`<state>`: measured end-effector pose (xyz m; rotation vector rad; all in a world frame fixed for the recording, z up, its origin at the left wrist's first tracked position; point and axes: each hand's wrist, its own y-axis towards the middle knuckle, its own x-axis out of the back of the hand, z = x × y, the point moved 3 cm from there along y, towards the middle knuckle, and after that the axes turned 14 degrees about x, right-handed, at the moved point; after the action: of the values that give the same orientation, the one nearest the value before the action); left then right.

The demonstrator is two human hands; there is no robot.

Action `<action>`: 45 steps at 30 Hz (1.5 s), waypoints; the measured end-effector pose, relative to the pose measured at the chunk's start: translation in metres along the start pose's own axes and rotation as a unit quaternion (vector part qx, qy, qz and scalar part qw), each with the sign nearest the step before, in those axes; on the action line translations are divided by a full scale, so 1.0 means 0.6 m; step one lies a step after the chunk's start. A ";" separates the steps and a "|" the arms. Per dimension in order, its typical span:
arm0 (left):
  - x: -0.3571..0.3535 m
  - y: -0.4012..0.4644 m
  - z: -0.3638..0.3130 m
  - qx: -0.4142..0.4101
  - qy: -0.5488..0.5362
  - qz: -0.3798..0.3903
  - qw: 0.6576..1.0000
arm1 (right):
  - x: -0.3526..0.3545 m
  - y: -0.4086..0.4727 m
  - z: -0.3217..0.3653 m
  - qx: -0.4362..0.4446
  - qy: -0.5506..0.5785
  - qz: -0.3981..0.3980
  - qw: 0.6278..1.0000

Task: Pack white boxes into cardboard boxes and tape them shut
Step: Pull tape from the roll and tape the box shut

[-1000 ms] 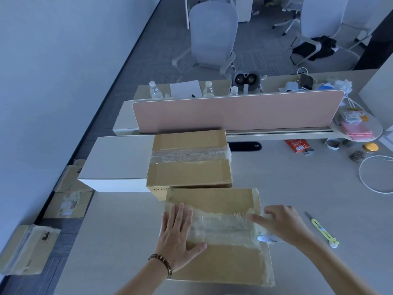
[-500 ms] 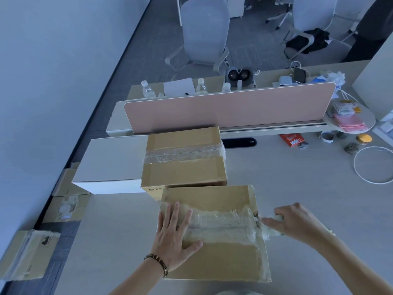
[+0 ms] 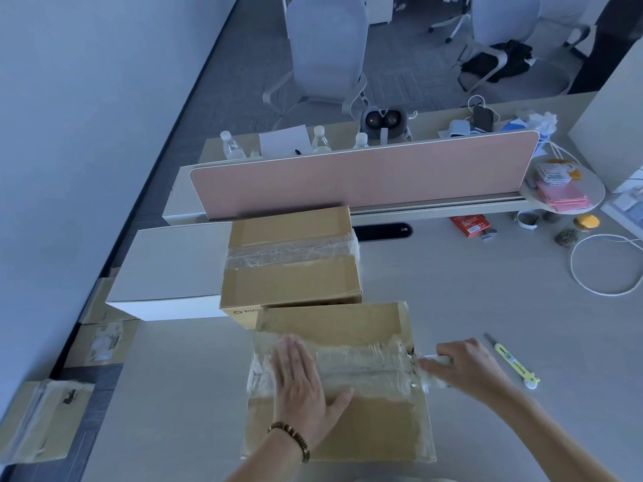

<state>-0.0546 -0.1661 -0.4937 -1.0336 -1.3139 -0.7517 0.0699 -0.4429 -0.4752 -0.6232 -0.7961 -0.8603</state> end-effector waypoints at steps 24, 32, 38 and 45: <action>-0.006 -0.004 -0.204 -0.157 0.019 0.007 0.987 | 0.091 -0.004 0.009 0.038 -0.089 0.055 0.994; 0.000 -0.008 -0.221 -0.113 0.031 0.049 0.992 | 0.070 -0.032 -0.056 -0.028 0.338 0.068 0.938; -0.006 -0.006 -0.224 -0.108 0.012 0.041 0.993 | 0.090 -0.011 -0.084 0.034 0.075 0.112 0.990; -0.008 -0.007 -0.226 -0.110 0.013 0.043 0.993 | 0.072 -0.014 -0.107 0.018 0.067 0.109 0.992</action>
<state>-0.0047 -0.2921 -0.4912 -1.2444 -1.1747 -0.8546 0.1030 -0.5136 -0.4747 -0.6008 -0.6086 -0.6795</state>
